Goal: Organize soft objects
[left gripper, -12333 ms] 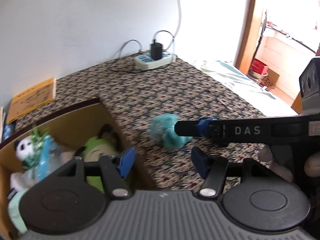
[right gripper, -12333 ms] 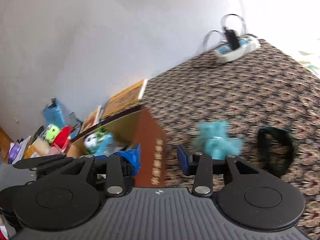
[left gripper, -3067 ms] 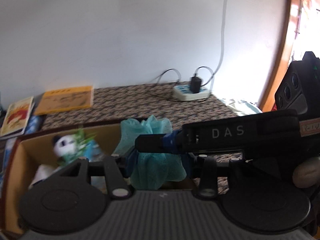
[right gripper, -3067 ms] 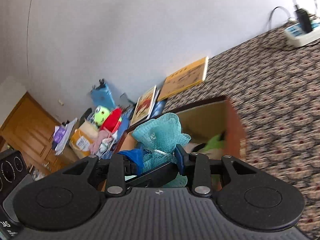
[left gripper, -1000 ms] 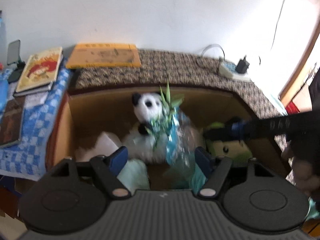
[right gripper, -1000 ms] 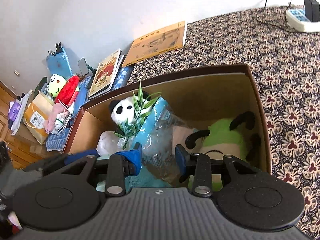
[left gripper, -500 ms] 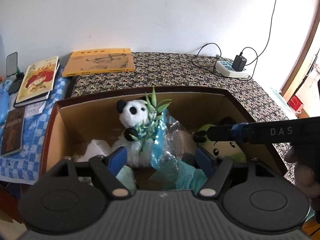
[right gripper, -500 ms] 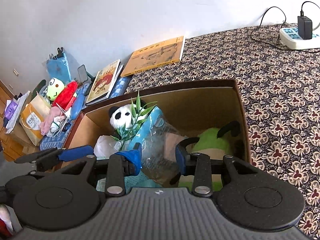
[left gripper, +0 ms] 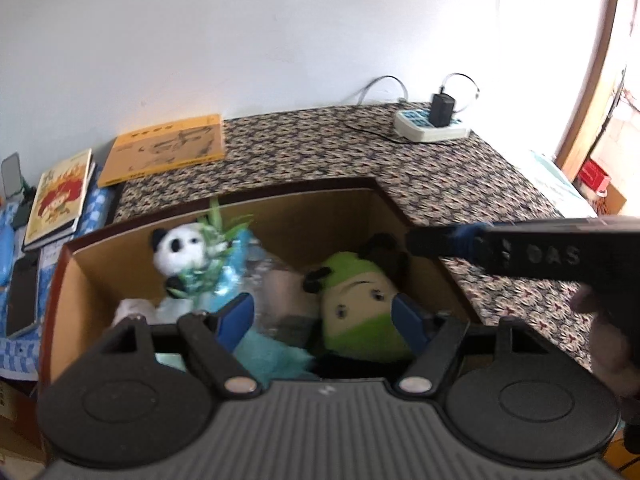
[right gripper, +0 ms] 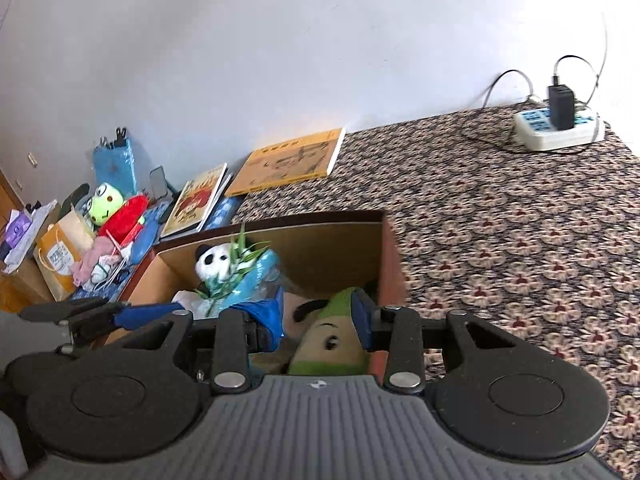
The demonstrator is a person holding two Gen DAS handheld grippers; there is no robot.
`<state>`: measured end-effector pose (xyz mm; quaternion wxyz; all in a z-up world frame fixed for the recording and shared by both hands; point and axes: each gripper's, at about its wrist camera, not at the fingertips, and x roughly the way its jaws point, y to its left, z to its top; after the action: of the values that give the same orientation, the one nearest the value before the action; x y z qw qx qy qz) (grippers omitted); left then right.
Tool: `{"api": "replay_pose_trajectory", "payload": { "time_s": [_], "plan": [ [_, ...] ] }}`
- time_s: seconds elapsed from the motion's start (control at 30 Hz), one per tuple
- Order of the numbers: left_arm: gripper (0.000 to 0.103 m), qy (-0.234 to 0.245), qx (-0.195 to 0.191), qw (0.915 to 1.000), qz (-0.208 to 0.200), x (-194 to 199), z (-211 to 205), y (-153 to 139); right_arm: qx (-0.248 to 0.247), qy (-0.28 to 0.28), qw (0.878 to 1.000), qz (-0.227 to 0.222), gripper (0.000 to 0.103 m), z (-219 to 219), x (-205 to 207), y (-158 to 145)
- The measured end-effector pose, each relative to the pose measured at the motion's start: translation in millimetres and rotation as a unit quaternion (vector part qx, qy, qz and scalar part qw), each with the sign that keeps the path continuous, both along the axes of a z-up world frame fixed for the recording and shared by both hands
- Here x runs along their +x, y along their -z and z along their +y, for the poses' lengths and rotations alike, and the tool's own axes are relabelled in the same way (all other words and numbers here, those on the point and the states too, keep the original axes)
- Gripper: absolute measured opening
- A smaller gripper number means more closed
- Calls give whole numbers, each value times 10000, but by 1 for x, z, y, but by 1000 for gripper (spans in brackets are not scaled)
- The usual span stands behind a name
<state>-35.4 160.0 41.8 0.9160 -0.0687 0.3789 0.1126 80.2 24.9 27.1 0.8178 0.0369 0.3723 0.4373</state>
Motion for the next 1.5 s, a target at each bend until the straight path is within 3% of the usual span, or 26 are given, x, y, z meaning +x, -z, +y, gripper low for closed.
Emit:
{"api": "replay_pose_trajectory", "payload": {
  "time_s": [0.13,0.33,0.57,0.73,0.93,1.0,1.17,1.33,1.5],
  "plan": [
    [75,135,185,9997,80,7,-38,-5,208,60,9998,54,21,-28,4,-1],
    [76,282,-30,9990,341,21,-82,2,4,242,9996,-115,21,-69,5,1],
    [77,-172,55,9977,654,34,-106,12,-310,501,9981,-166,21,-111,9,9],
    [77,-530,-100,9949,847,37,-103,16,-439,330,9981,-264,22,-120,0,12],
    [82,-863,104,9914,975,35,-103,18,-593,64,9971,-475,22,-118,-10,14],
    [89,-987,178,9904,950,33,-101,17,-608,86,9971,-448,22,-117,-10,15],
    [89,-1256,234,9880,865,25,-94,14,-559,51,9978,-357,23,-111,-12,15],
    [92,-1234,71,9890,816,18,-86,12,-645,-50,9971,-396,23,-100,-18,13],
    [91,-916,367,9948,245,2,-81,-15,-437,186,9981,-401,23,-95,-25,5]
  ]
}}
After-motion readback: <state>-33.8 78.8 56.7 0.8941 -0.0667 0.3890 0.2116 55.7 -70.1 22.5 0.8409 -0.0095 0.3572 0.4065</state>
